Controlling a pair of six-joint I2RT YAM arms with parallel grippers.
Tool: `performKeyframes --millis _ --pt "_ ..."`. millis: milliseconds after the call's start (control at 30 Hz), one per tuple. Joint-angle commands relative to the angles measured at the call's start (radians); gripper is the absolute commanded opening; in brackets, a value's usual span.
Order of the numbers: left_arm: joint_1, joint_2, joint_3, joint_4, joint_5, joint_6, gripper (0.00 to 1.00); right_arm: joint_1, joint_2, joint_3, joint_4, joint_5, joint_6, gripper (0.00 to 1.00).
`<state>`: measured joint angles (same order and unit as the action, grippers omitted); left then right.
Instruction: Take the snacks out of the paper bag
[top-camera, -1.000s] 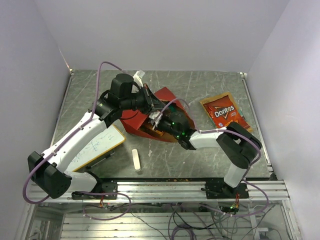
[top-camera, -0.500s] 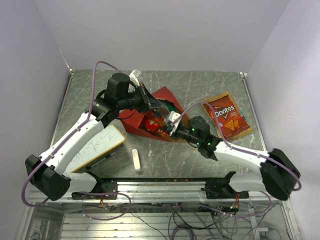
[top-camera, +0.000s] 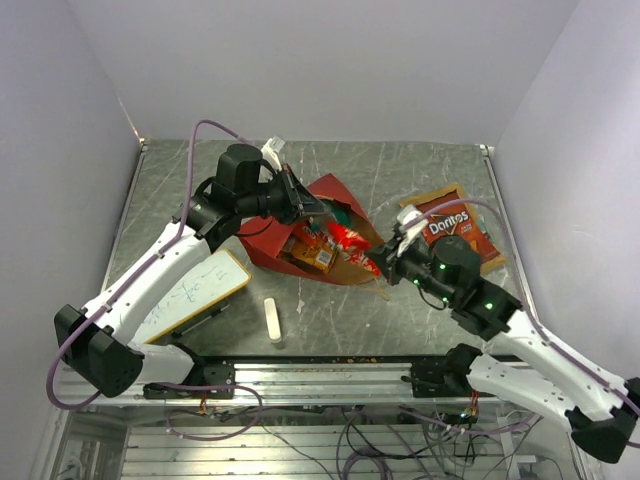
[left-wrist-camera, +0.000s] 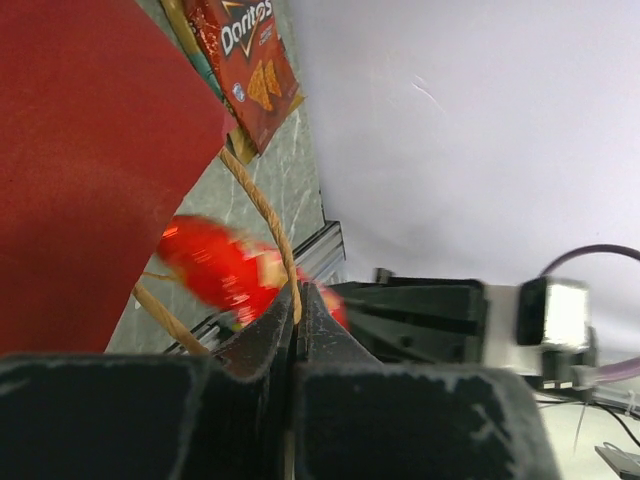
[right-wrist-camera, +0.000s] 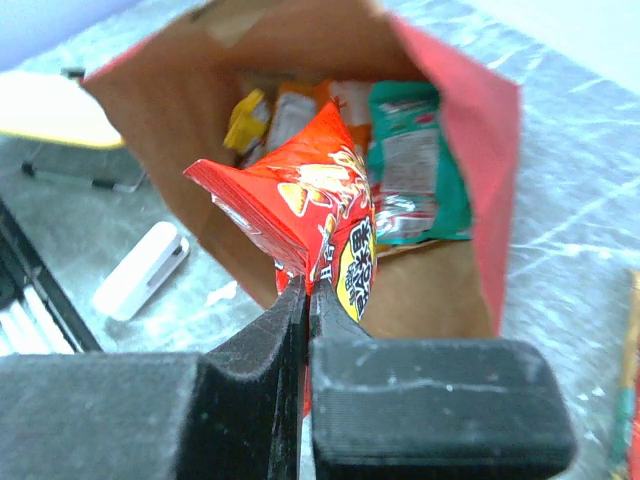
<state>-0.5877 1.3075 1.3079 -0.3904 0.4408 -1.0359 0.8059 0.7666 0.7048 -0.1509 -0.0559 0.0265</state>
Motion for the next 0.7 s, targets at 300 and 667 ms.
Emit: performKeyframes --millis 300,667 --pt "0.014 0.009 0.007 -0.018 0.024 0.013 0.07 -0.003 -0.089 0.382 -0.646 0.406 0.214 0.0" --pt "0.016 0.047 0.068 -0.109 0.008 0.067 0.07 -0.002 0.057 0.565 -0.859 0.655 0.592 0.0"
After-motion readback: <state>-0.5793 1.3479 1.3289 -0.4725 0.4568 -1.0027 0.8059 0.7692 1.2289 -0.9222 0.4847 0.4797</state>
